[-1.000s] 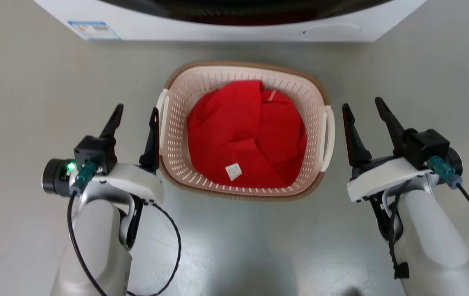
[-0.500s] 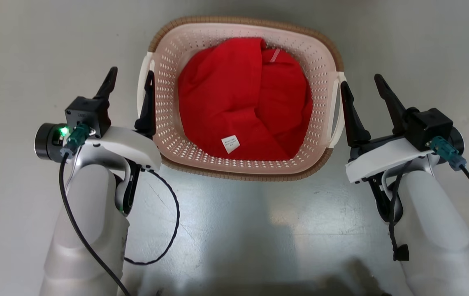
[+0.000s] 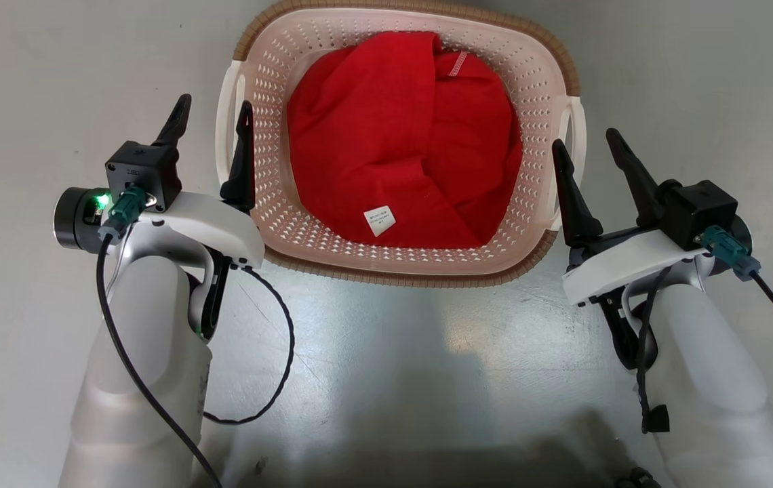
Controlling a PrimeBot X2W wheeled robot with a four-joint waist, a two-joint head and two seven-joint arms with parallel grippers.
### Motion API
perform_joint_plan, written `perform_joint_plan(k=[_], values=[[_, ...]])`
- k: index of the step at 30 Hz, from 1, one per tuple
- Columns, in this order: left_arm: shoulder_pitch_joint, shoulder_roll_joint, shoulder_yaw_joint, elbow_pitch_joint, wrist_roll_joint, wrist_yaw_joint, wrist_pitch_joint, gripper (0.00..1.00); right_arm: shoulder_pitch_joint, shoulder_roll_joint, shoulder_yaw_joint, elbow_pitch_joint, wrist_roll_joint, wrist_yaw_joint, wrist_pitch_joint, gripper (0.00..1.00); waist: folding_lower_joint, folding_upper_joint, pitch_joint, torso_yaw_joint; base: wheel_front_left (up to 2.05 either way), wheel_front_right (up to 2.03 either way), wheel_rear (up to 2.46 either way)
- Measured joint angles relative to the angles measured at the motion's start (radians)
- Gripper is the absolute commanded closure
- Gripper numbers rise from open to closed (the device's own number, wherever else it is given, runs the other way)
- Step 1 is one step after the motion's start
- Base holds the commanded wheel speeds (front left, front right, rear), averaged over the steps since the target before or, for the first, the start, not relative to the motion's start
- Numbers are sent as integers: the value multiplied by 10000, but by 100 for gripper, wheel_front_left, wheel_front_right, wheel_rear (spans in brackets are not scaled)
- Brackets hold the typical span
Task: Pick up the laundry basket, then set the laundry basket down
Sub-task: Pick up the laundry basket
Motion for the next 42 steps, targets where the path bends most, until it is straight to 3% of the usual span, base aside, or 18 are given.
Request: perform_joint_plan(k=[17,42], values=[[-469,-4,-113,1223,-6,-46,0,0,-239,-4,230,575,117,0,0,0,0,0,359,-16,0,0,0],[-1452,186,-426,3068,-2,-86,0,0,-1450,-29,1457,3097,1914,0,-13,0,0,0,447,-77,0,0,0]])
